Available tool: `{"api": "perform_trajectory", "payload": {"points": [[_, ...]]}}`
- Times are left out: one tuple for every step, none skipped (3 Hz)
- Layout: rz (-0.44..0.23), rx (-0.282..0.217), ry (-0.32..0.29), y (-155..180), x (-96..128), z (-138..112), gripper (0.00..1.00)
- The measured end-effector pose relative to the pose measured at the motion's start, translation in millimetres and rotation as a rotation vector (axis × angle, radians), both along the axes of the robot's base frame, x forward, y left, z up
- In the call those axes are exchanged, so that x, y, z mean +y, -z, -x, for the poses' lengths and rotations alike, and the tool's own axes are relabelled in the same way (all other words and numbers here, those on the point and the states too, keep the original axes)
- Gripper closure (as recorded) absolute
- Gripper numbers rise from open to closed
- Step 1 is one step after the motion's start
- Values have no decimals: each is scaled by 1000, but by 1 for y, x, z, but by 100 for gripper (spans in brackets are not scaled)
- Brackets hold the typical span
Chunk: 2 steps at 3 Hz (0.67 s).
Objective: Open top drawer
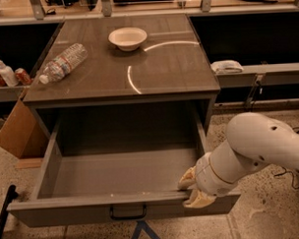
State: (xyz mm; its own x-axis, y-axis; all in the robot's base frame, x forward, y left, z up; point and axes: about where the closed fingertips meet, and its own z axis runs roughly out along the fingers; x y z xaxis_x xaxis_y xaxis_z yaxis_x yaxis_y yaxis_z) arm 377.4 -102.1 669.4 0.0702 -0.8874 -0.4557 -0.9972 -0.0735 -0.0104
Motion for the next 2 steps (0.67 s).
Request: {"api": "perform_trajectory", "payload": {"points": [[2, -42, 11, -8, -7, -13, 14], [1, -122, 31, -31, -20, -38, 0]]}}
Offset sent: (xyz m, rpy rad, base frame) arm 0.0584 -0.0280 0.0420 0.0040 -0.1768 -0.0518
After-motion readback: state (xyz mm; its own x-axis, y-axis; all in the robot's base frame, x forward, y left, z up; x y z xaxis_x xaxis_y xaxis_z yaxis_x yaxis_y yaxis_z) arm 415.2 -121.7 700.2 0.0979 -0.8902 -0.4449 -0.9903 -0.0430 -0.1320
